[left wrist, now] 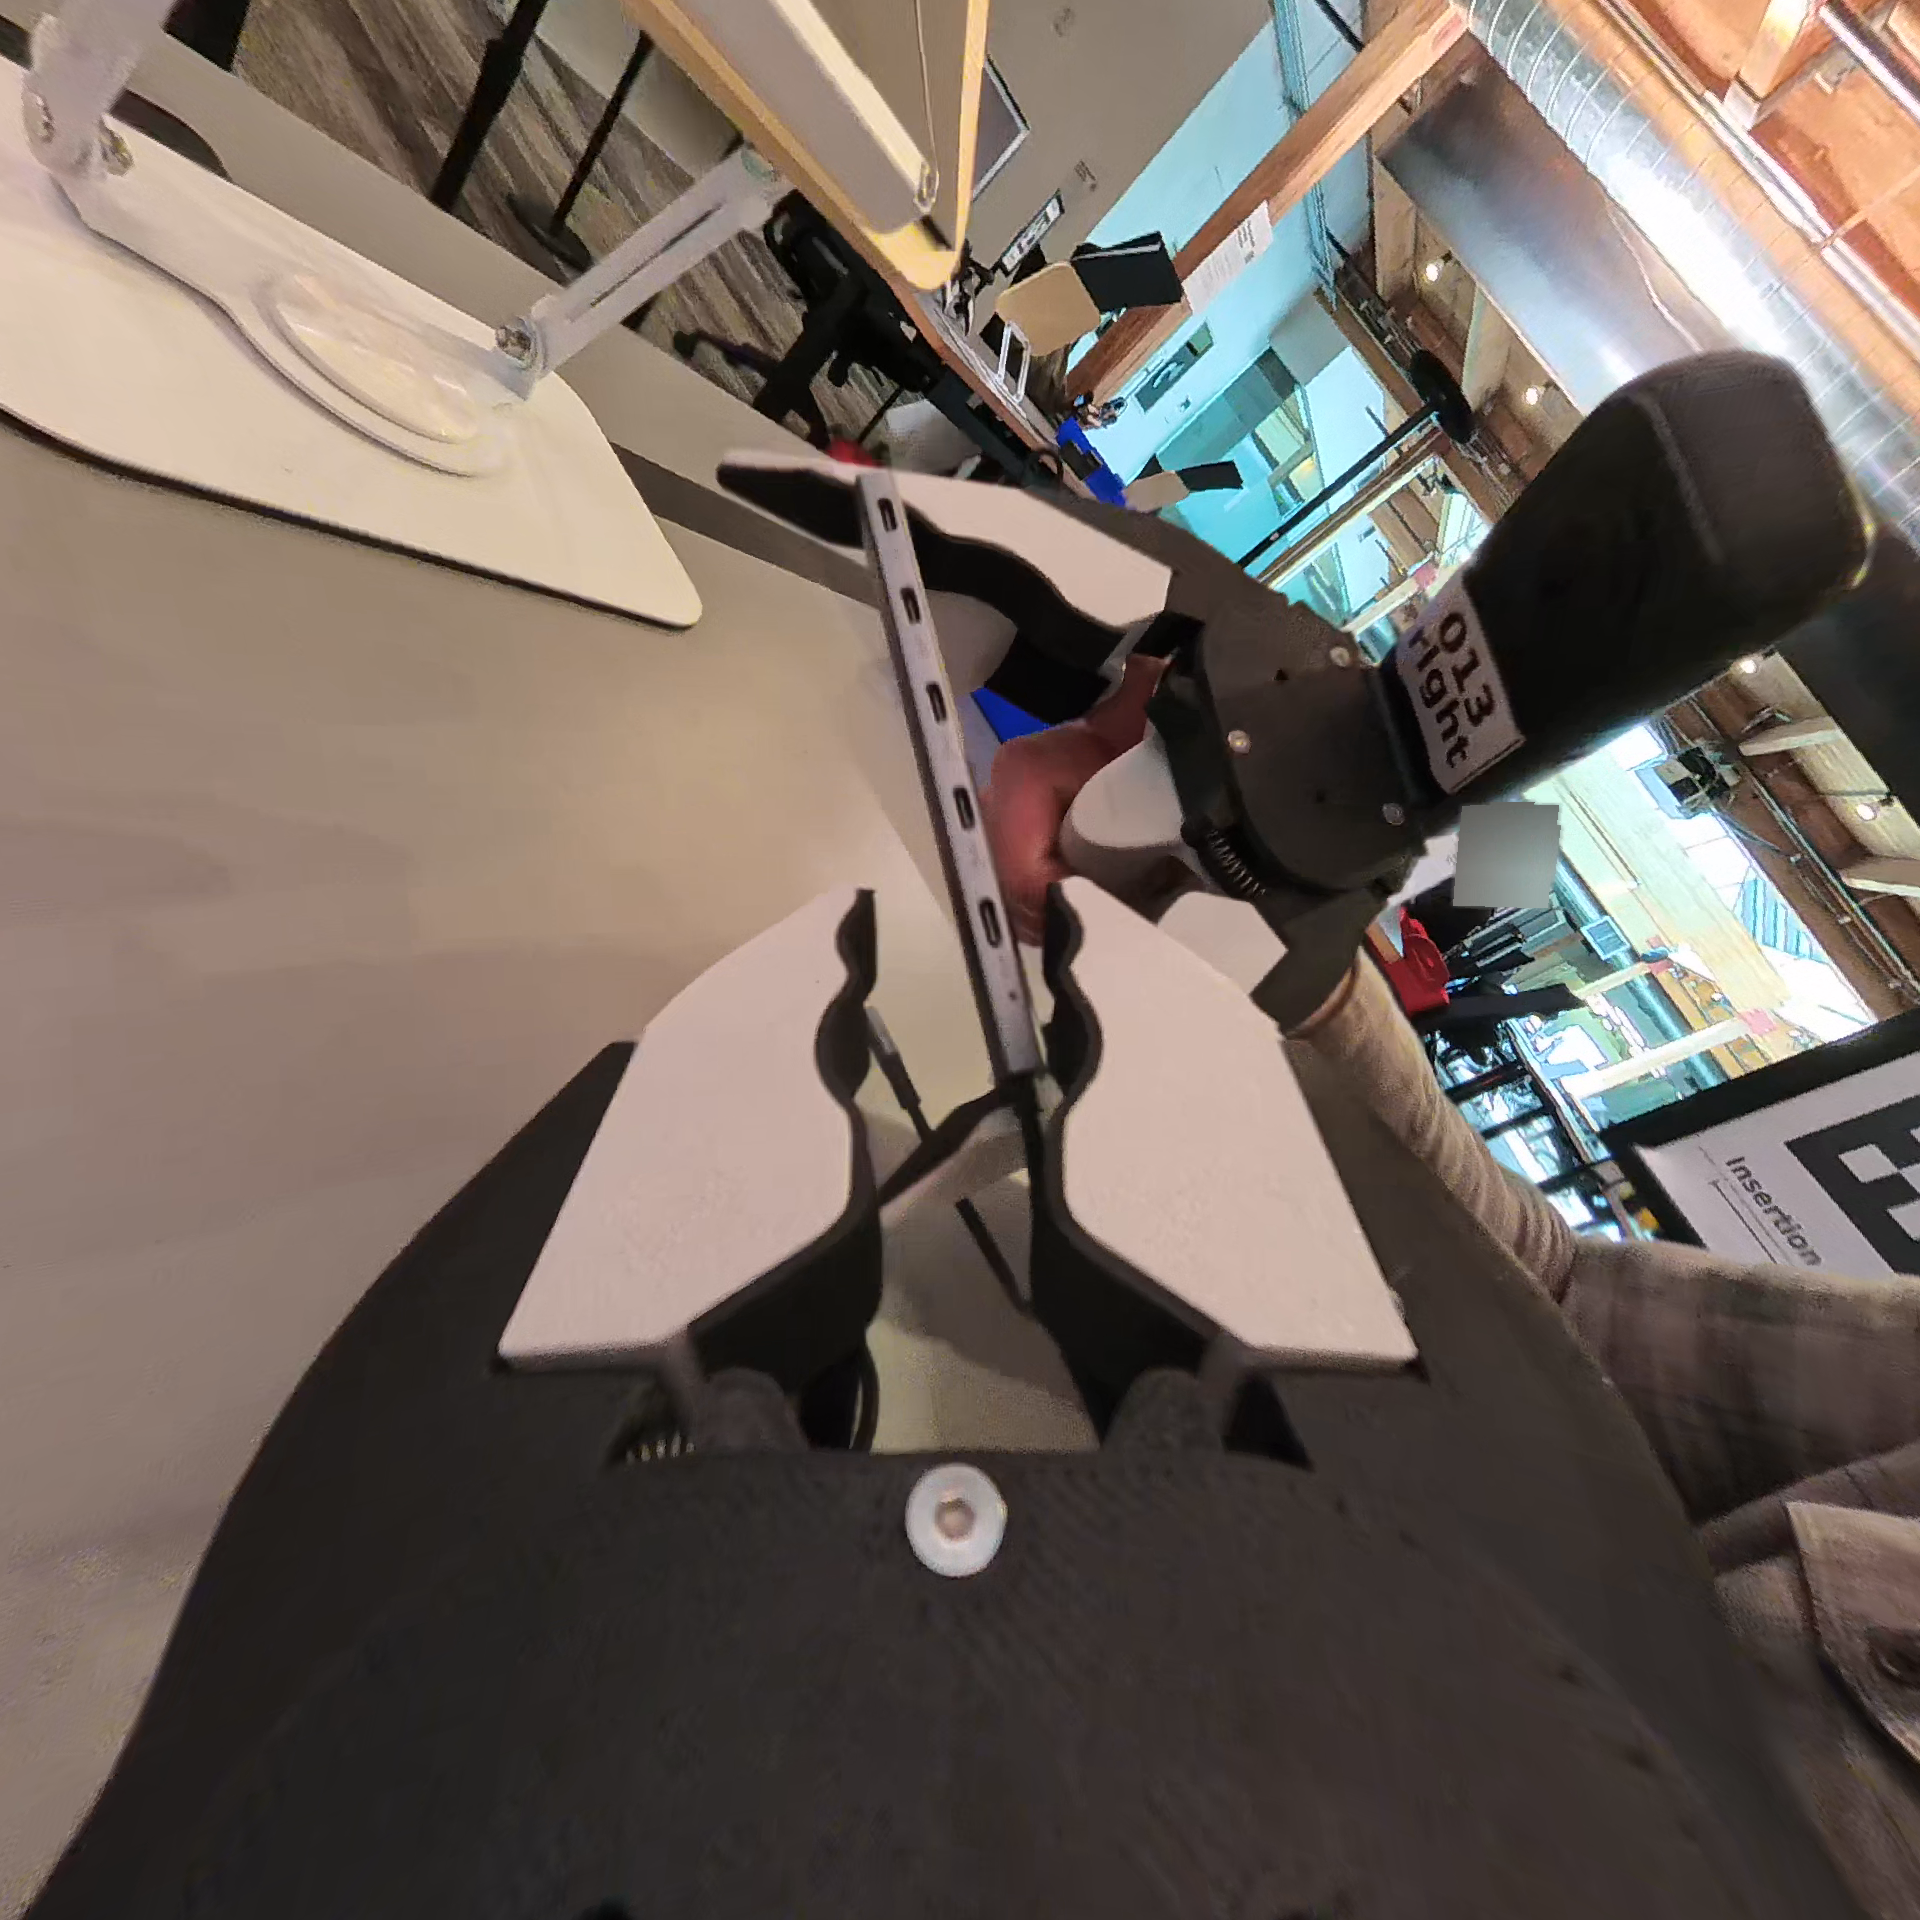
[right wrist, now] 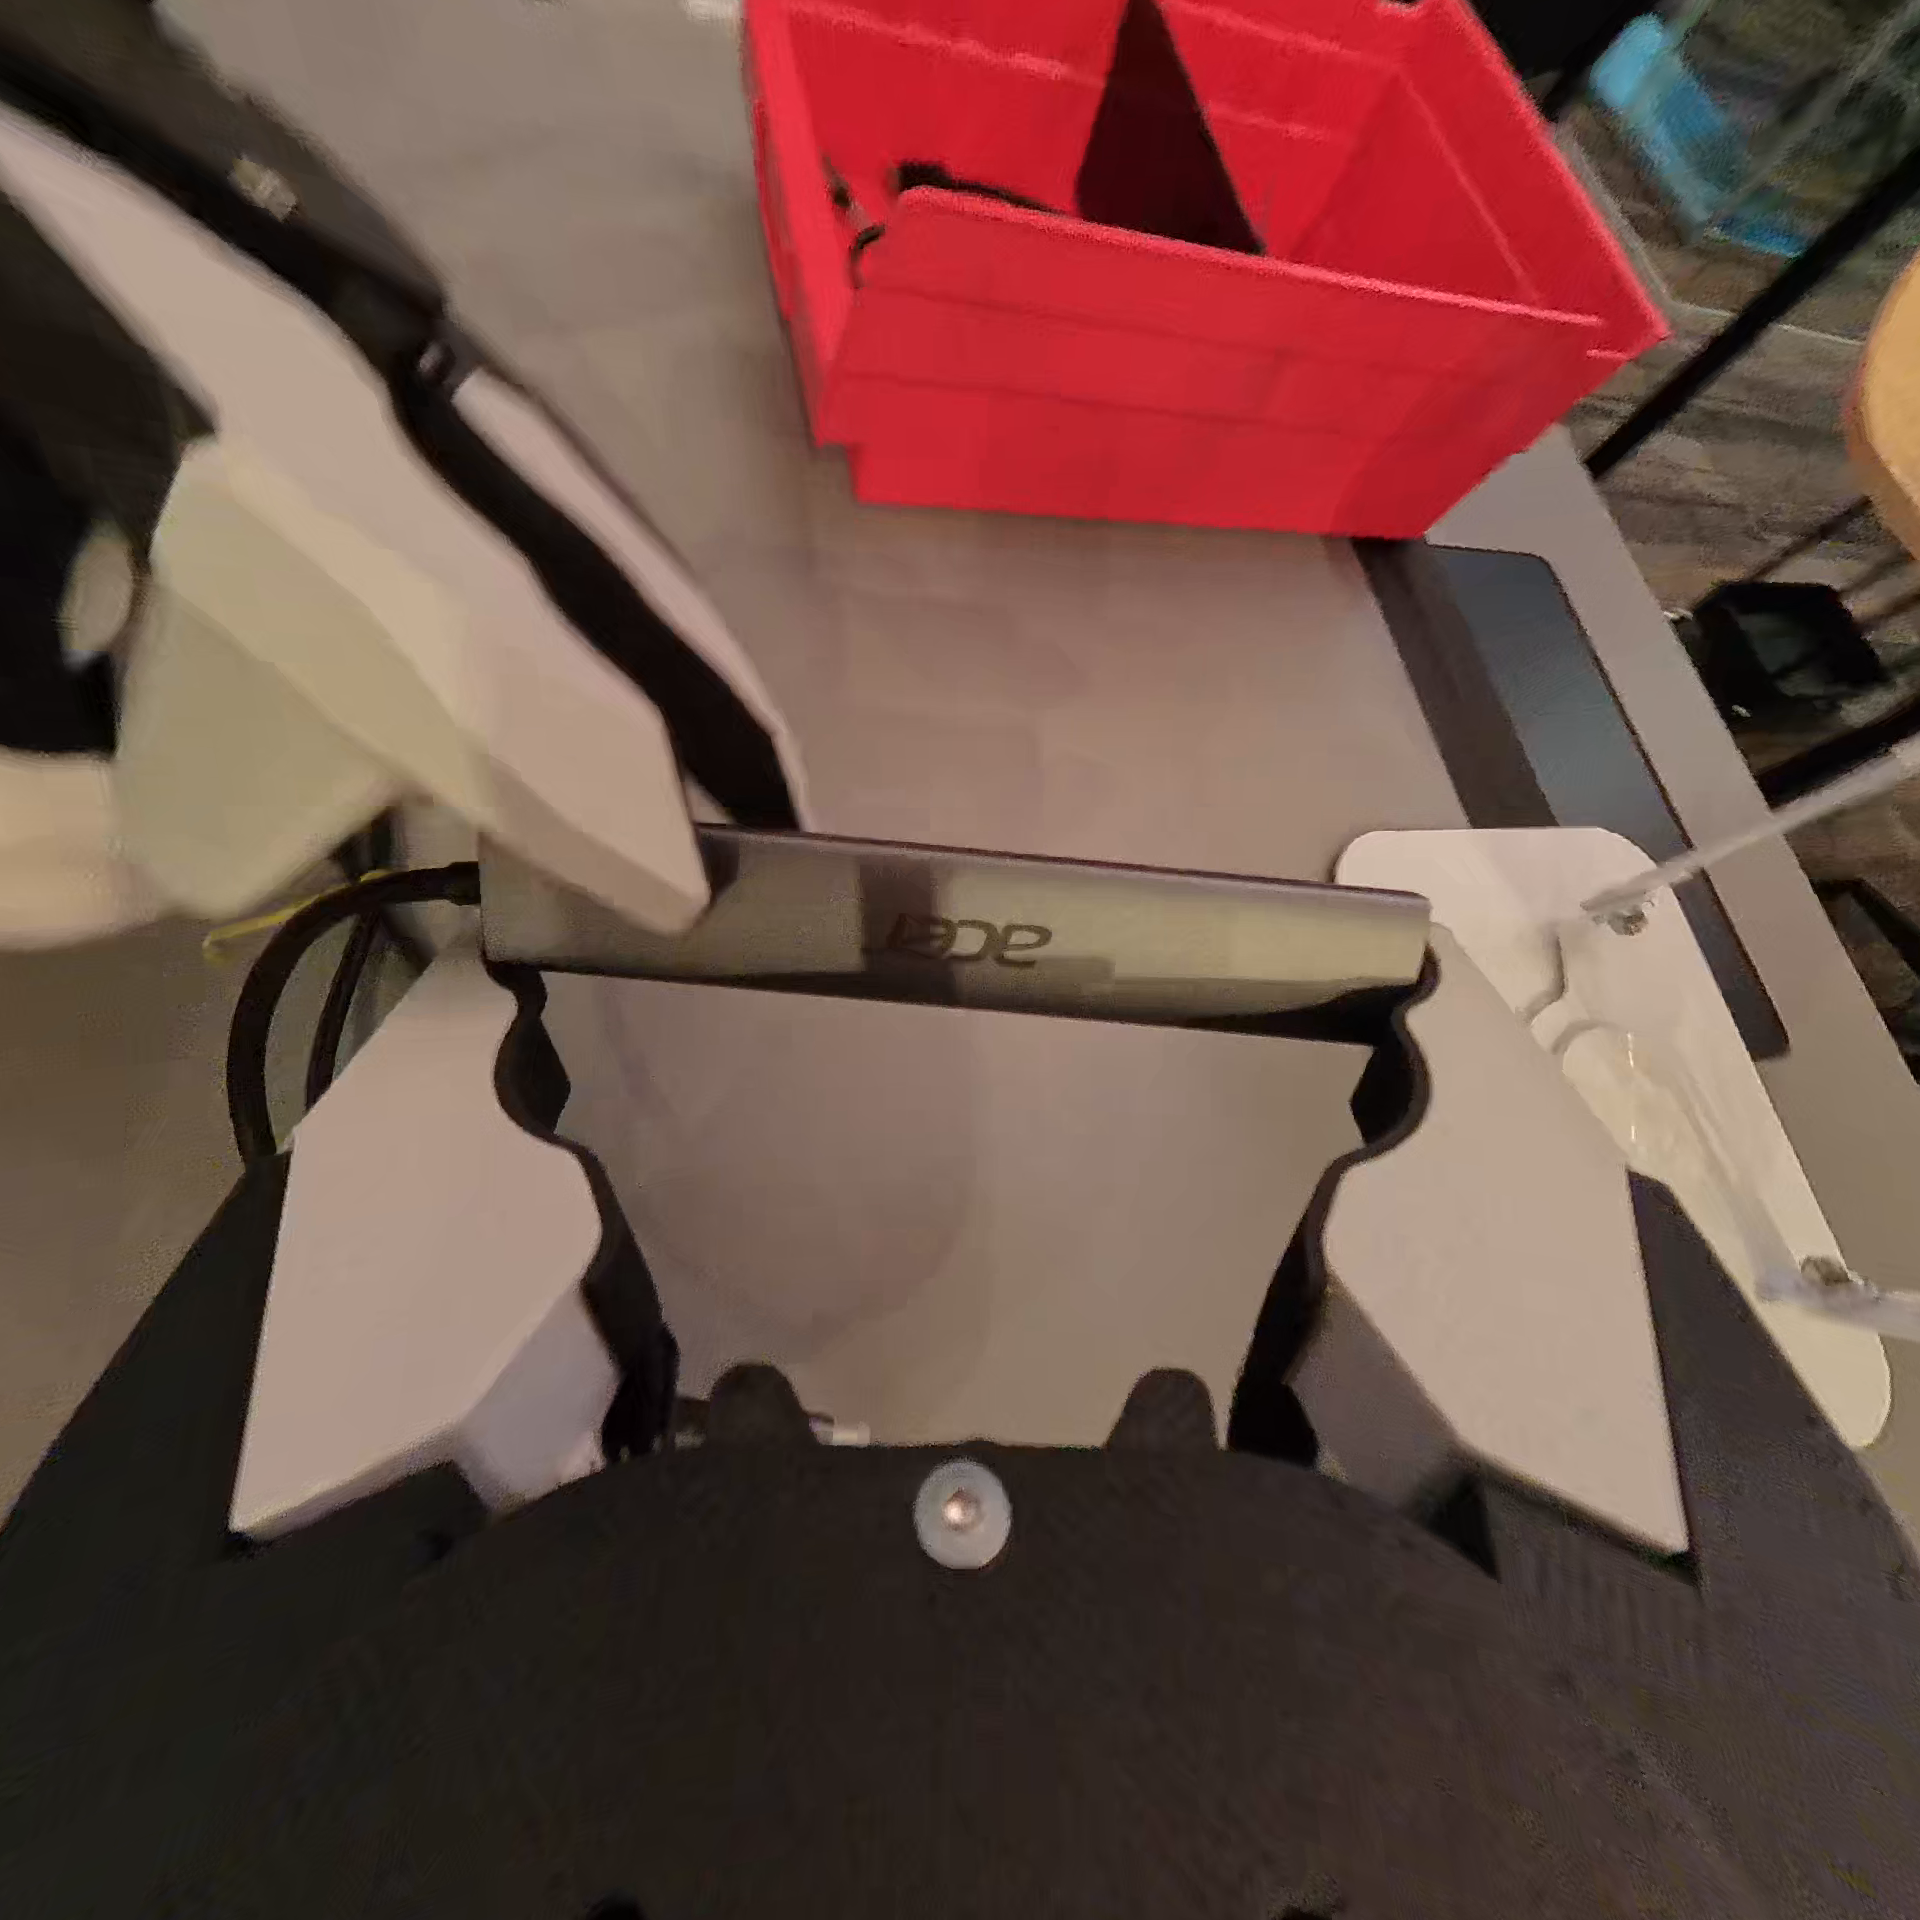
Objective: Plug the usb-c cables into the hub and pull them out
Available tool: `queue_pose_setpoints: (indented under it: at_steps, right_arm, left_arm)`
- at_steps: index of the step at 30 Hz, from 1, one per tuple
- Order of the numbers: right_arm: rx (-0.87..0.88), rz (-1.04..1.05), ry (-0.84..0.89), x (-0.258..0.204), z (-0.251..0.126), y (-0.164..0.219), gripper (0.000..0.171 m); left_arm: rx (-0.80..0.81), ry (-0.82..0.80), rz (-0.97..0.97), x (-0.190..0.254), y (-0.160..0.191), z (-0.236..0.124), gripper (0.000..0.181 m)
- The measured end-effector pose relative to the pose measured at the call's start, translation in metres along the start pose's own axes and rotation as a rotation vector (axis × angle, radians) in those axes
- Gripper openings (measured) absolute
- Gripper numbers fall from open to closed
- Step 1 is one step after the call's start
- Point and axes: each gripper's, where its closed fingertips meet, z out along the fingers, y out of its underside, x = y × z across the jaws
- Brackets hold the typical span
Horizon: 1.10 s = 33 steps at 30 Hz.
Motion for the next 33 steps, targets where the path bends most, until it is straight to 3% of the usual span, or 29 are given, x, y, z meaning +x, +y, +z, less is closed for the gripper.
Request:
queue_pose_setpoints:
  at_steps: [7, 9, 12, 16, 33]
  right_arm:
    - [-0.093, -0.331, -0.217, -0.033, -0.004, 0.001, 0.152]
    - [-0.137, -0.425, -0.226, -0.036, -0.001, 0.003, 0.152]
    - [-0.171, -0.506, -0.173, -0.029, 0.003, 0.005, 0.154]
    - [-0.206, -0.426, -0.121, -0.026, 0.003, 0.007, 0.160]
    - [-0.268, -0.240, 0.056, -0.011, 0.006, 0.006, 0.156]
  left_arm:
    - [-0.239, 0.070, -0.009, 0.003, 0.002, 0.002, 0.036]
    - [-0.291, 0.103, -0.041, 0.005, 0.008, 0.007, 0.014]
    - [-0.253, 0.111, -0.095, 0.001, 0.007, 0.009, 0.012]
    - [-0.180, 0.066, -0.087, -0.006, 0.001, 0.007, 0.010]
    - [-0.033, 0.008, -0.107, -0.004, -0.008, 0.014, 0.011]
